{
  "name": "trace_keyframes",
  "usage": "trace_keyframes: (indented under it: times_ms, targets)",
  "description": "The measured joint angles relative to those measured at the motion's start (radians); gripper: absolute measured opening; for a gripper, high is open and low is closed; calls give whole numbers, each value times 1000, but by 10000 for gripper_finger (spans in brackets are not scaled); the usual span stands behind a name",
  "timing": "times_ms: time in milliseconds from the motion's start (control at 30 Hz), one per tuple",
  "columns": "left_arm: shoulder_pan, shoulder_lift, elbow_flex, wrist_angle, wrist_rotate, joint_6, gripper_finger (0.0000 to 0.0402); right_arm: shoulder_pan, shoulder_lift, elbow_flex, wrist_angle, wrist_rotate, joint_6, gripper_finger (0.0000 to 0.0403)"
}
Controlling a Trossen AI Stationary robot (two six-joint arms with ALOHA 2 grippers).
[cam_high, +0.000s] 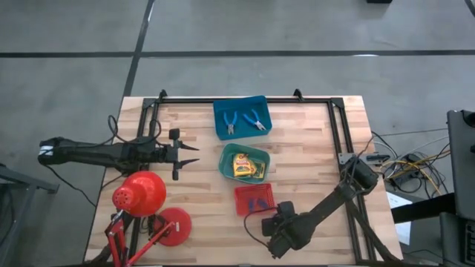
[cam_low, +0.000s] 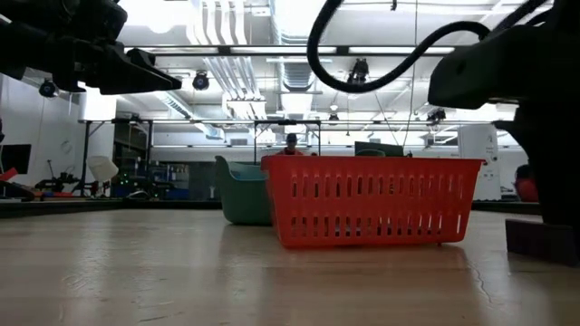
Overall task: Pick & Place School Supplies
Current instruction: Put the violet eraser in the red bin
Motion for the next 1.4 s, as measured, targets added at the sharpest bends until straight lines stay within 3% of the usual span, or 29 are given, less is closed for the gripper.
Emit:
trace_keyframes:
  times_ms: [500,1000,1400]
  targets:
    - [-1,0,0,-2,0,0,168,4,0,0,-2,0,7,146]
    - [0,0,0,-3,0,0,168,4,0,0,-3,0,-23,72]
    - [0,0,0,-3,0,0,168,11,-20,-3,-6,44,-19,64]
